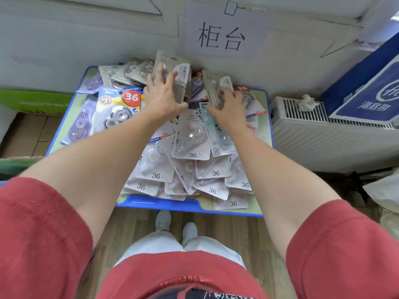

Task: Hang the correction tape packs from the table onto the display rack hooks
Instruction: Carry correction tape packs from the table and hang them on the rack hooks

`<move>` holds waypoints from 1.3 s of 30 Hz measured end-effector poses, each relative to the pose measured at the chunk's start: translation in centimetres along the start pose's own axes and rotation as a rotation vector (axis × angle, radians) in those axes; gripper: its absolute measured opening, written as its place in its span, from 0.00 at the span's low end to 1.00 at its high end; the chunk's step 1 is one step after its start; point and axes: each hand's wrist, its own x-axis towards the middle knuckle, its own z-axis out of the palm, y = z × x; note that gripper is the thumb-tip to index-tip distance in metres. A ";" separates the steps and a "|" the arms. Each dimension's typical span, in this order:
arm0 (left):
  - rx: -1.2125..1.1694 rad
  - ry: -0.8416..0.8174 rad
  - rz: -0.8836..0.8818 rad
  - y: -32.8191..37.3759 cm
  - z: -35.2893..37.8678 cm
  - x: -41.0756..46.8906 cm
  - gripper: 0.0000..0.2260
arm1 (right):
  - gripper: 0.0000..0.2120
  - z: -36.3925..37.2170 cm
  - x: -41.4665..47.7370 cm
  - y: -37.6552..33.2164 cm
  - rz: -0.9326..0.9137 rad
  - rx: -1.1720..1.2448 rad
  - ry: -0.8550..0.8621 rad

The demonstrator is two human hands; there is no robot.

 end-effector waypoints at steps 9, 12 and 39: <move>-0.090 0.027 0.112 -1.6 0.5 -8.8 0.36 | 0.32 1.3 -9.6 0.3 -0.041 0.039 0.094; -0.119 0.017 0.169 -2.7 0.5 -12.2 0.36 | 0.30 1.9 -13.5 0.7 -0.031 0.076 0.136; -0.164 -0.235 0.281 -7.1 7.4 -54.7 0.38 | 0.25 6.4 -61.8 8.9 0.254 0.009 0.184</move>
